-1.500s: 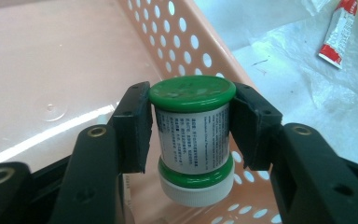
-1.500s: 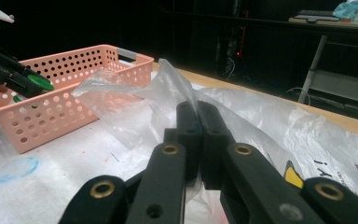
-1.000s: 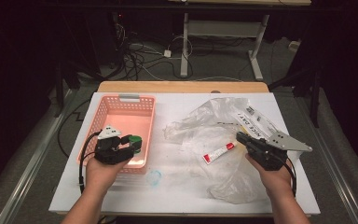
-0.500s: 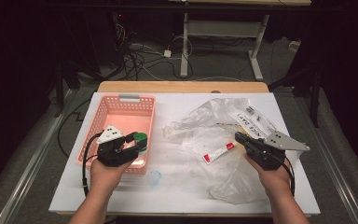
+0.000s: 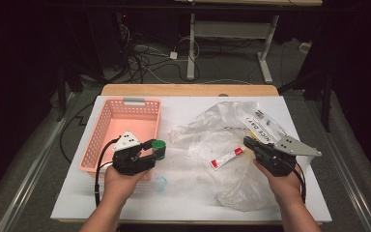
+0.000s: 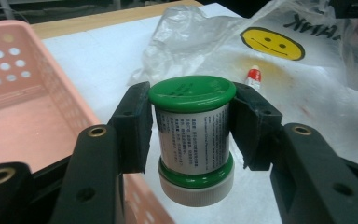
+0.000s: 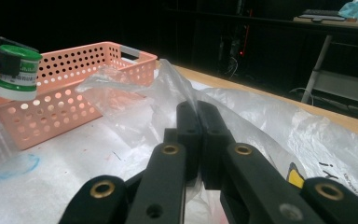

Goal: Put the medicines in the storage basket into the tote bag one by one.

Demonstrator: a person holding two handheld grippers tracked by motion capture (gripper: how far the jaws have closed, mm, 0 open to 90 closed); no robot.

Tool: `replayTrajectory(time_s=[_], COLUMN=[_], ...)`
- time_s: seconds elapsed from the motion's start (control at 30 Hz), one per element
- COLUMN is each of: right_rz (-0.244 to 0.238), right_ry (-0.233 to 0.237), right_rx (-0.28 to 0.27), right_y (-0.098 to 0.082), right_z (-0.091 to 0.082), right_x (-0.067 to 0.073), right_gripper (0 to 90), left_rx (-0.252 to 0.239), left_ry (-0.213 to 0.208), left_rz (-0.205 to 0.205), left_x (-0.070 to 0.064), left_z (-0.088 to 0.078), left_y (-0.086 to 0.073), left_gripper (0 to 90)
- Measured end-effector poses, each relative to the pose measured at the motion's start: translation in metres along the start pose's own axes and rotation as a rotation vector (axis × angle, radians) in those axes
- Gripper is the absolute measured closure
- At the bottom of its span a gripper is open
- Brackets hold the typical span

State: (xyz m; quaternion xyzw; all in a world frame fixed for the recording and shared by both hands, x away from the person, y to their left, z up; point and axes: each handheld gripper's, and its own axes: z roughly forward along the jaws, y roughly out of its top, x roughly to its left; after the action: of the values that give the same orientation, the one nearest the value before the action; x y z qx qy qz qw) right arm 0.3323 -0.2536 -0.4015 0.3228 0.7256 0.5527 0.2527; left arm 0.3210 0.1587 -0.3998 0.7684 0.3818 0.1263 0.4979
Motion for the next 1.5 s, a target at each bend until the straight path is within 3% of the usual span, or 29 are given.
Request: replayTrajectory(time_s=[0.2,0.47,0.97,1.13,1.5], right_rz=[-0.006,-0.001,-0.005,0.001,0.003], right_ry=[0.004,0.006,0.009,0.01,0.011], right_rx=[0.006,0.0,-0.007,-0.006,-0.012], right_y=[0.0,0.0,0.002,0.002,0.003], right_z=[0.001,0.0,-0.003,-0.003,-0.003], right_x=[0.001,0.001,0.0,0.0,0.0], right_gripper=[89.3,89.3,89.3,89.3,89.3], left_rx=[0.01,0.036,0.059,0.07,0.084], left_ry=[-0.045,-0.069,-0.121,-0.13,-0.177], left_rz=[0.015,0.068,0.142,0.171,0.195], left_x=[-0.011,-0.031,-0.059,-0.066,-0.086], left_z=[0.011,0.034,0.088,0.106,0.145], left_y=[0.001,0.006,0.021,0.022,0.021], left_gripper=[50.6,50.6,50.5,50.5,50.5])
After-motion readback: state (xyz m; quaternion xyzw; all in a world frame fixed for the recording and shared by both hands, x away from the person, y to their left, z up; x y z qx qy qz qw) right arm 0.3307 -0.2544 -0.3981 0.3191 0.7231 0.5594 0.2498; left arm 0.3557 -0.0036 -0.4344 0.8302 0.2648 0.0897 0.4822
